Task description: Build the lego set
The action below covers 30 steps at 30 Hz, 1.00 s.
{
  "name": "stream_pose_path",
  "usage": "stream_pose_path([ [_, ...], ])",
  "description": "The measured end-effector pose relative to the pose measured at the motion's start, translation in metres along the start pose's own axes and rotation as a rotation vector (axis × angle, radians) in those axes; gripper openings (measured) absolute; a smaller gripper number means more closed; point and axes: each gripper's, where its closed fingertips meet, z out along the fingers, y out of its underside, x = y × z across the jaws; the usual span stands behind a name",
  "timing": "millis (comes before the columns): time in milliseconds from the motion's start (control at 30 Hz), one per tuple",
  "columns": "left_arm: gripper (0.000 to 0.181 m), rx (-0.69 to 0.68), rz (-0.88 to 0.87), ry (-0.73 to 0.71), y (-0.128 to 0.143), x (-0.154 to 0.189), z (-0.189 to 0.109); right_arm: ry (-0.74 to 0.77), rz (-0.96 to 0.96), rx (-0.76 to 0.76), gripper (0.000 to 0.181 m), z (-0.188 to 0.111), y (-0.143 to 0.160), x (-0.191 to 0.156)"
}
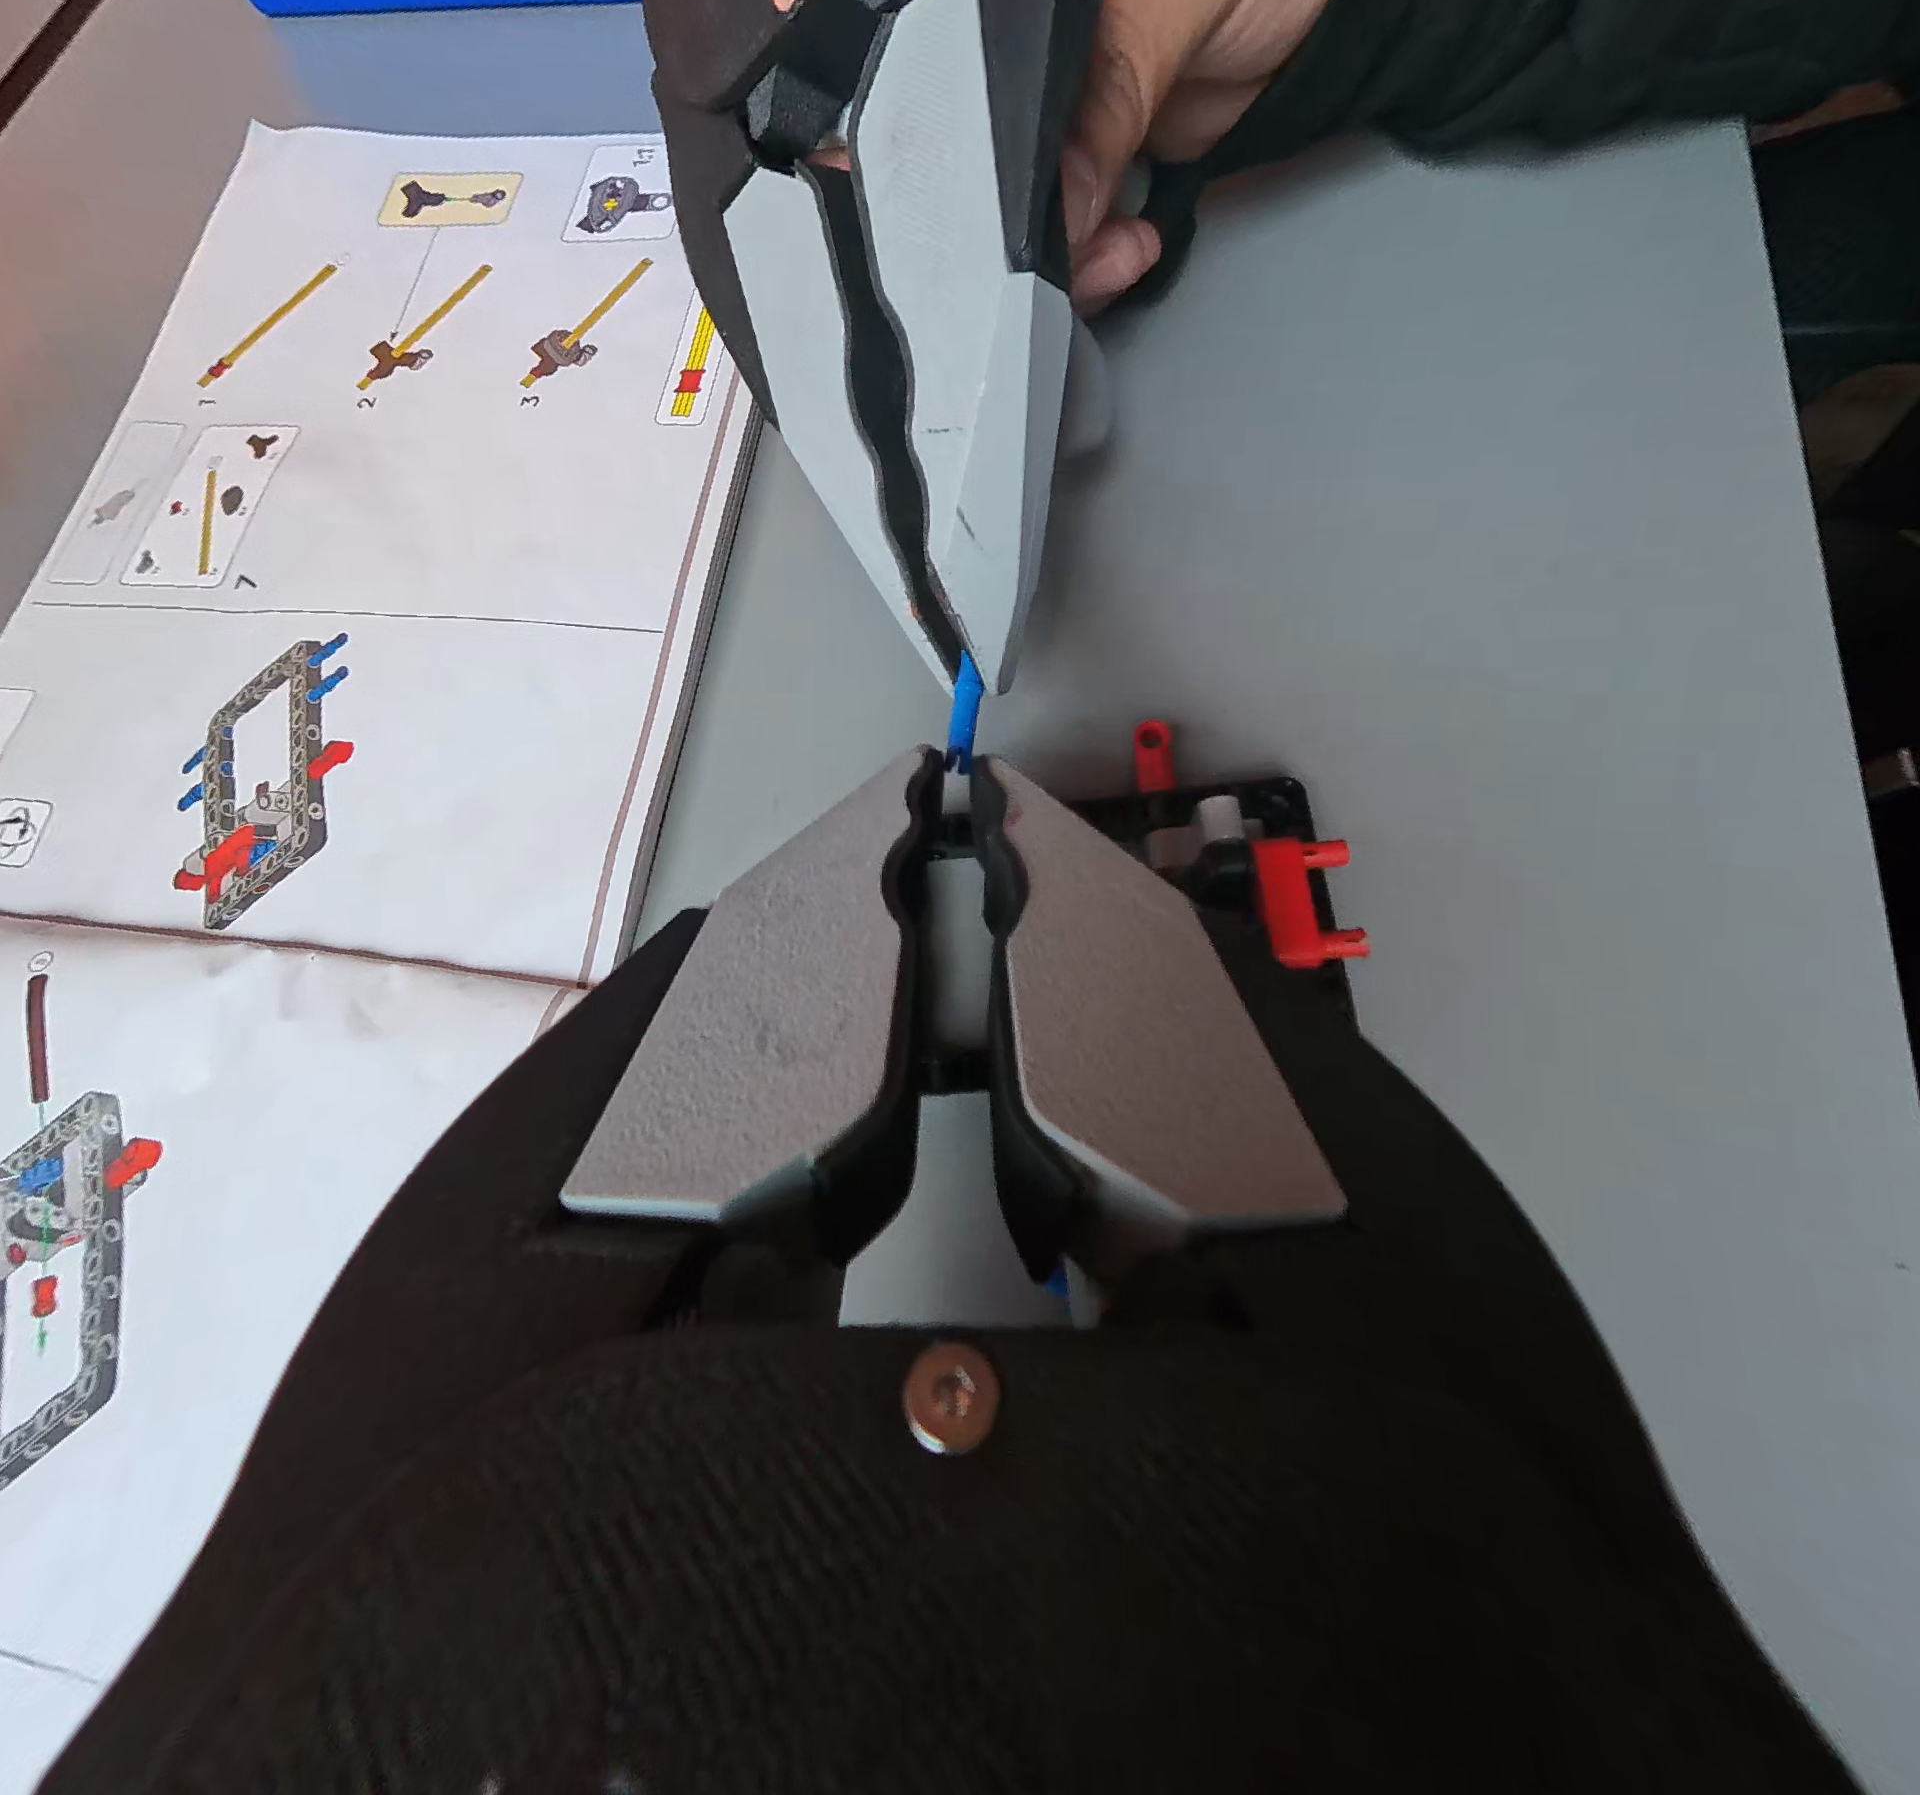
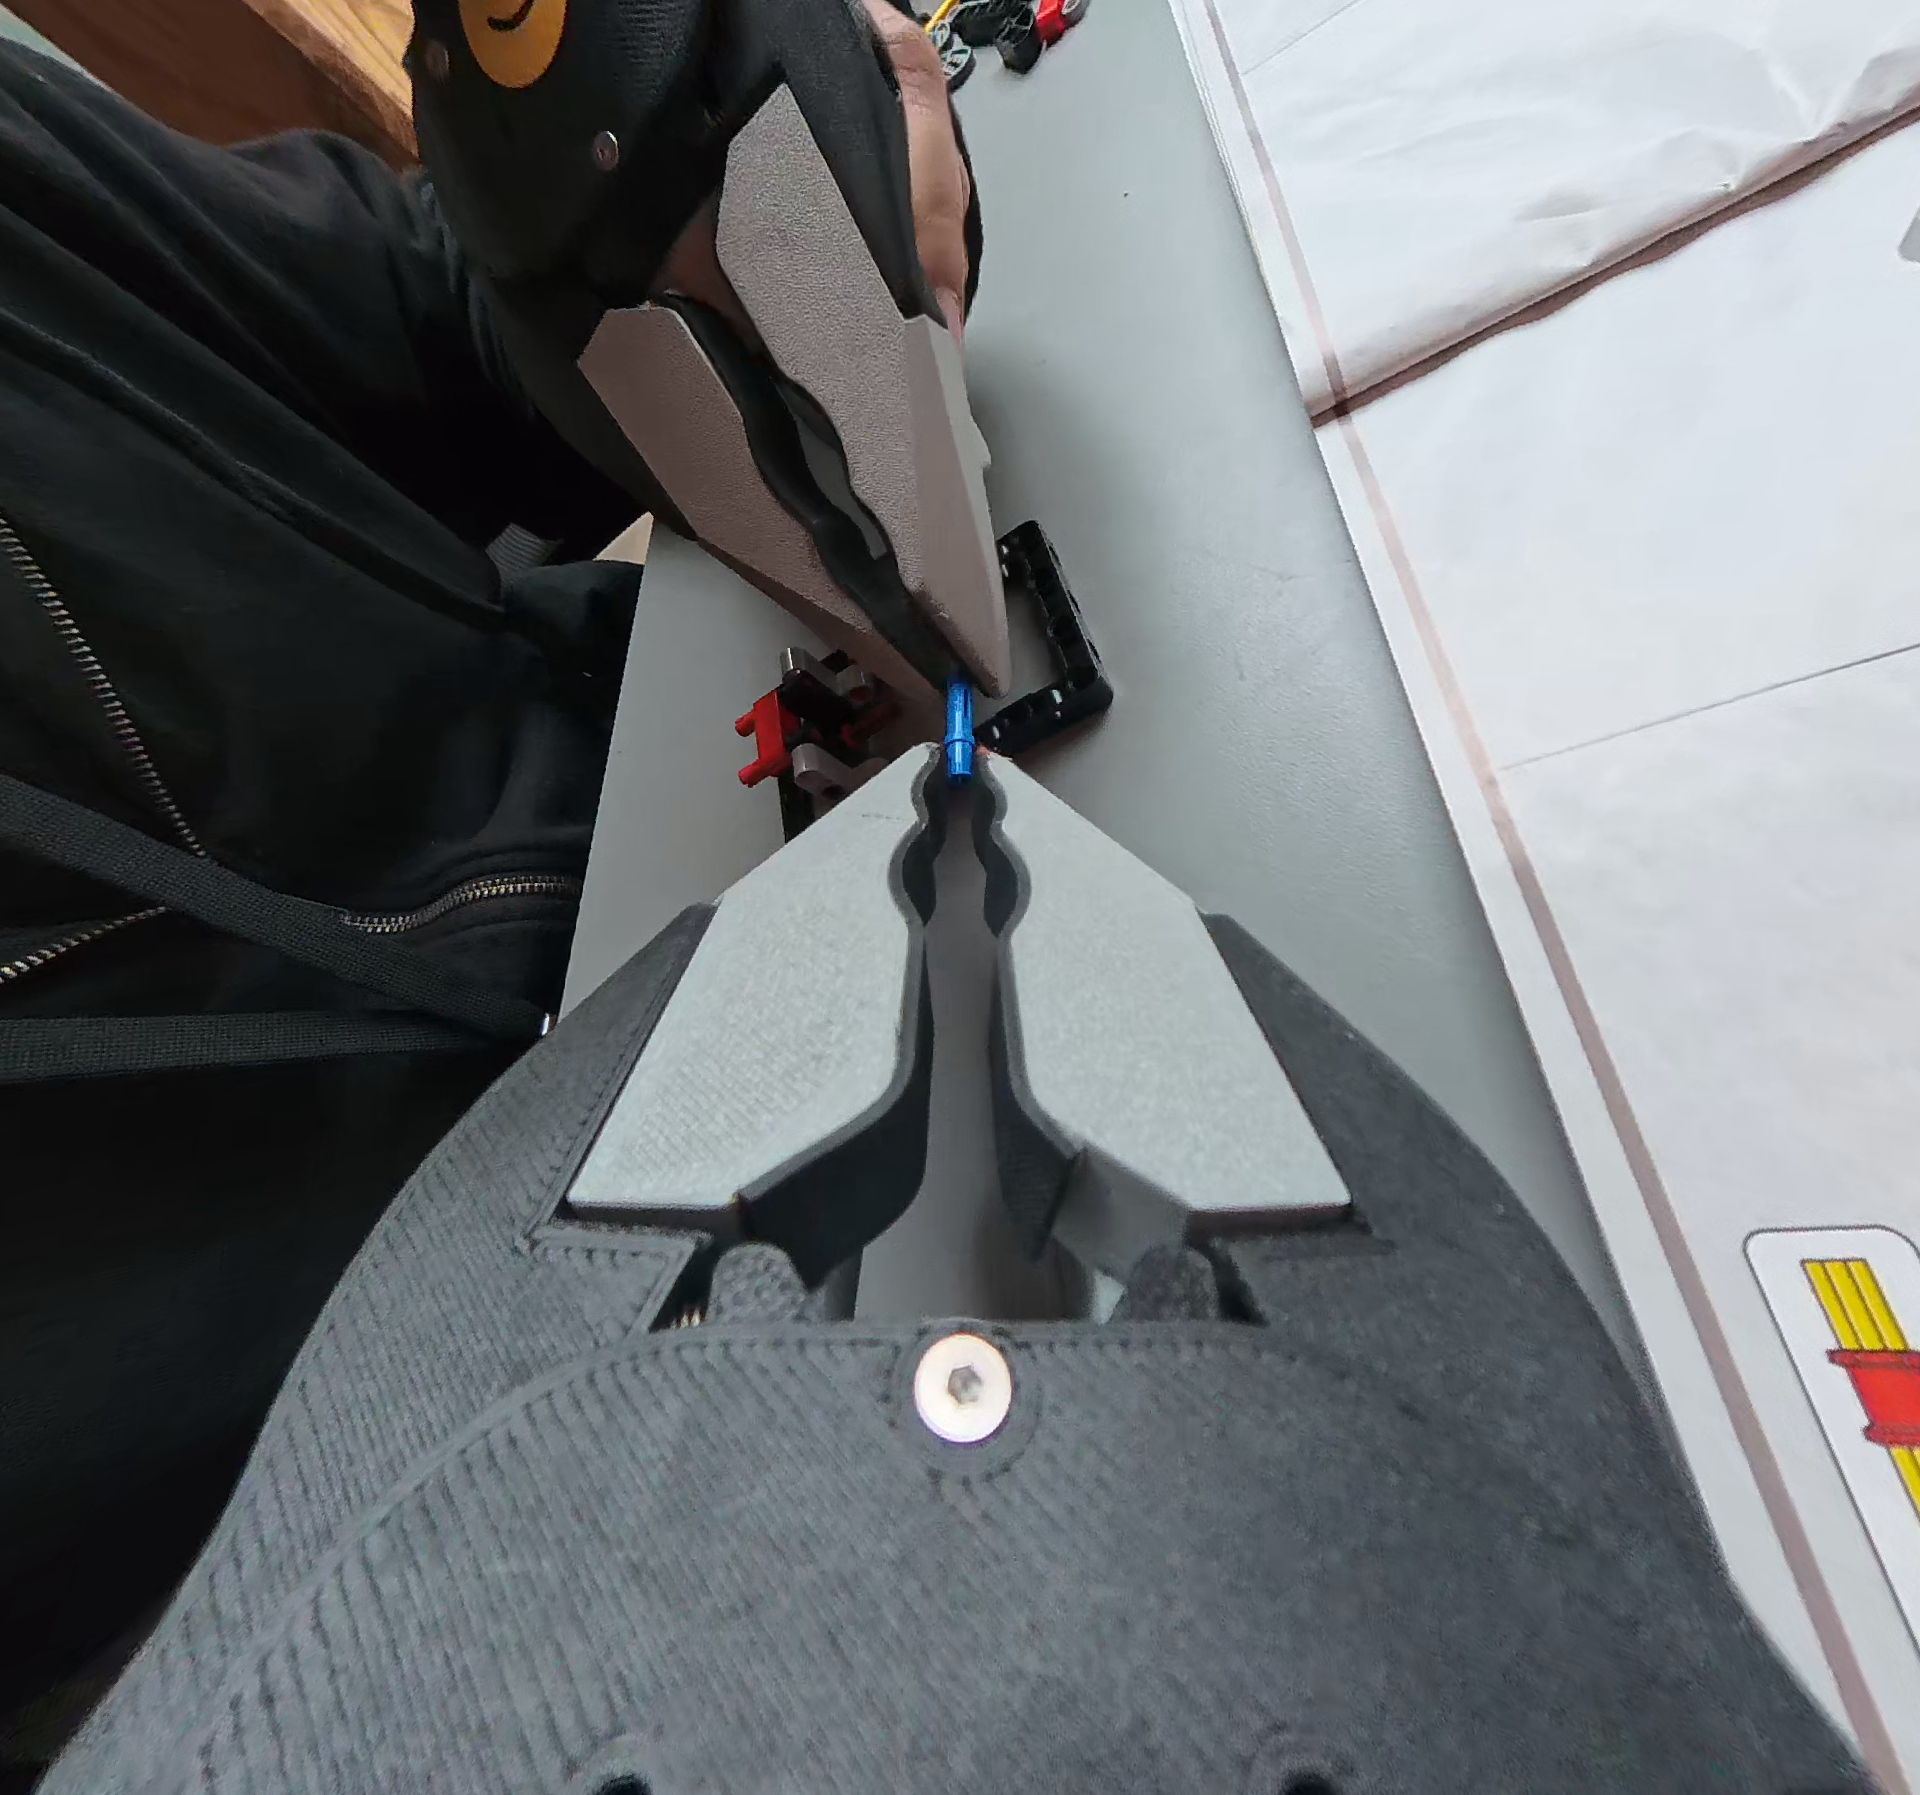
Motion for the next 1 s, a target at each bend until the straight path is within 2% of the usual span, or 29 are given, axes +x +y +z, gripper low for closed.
stream_pose_path([
  [167,0.002,-0.033,0.043,-0.034,0.002,0.001,-0.001,0.013,-0.021,-0.008,0.001,0.001,0.0,-0.001],
  [300,0.001,-0.108,0.078,-0.066,0.011,0.003,0.003,0.083,-0.089,-0.061,0.001,0.006,0.006,0.003],
  [433,0.001,-0.127,0.08,-0.076,0.015,0.002,0.002,0.14,-0.152,-0.083,0.001,0.009,0.007,0.005],
  [533,0.001,-0.125,0.068,-0.071,0.015,0.001,0.002,0.234,-0.275,-0.098,0.004,0.009,0.005,0.009],
  [567,0.001,-0.122,0.062,-0.063,0.015,0.002,0.002,0.287,-0.332,-0.104,0.014,0.009,0.003,0.012],
  [600,0.001,-0.127,0.058,-0.057,0.016,0.002,0.002,0.328,-0.391,-0.118,0.015,0.008,0.003,0.013],
  [800,0.001,-0.123,0.026,-0.036,0.016,0.003,0.002,0.499,-0.712,-0.19,0.004,0.014,0.004,0.012],
  [1000,0.001,-0.103,0.008,-0.043,0.013,0.0,0.001,0.545,-0.776,-0.206,0.002,0.013,0.002,0.013],
])
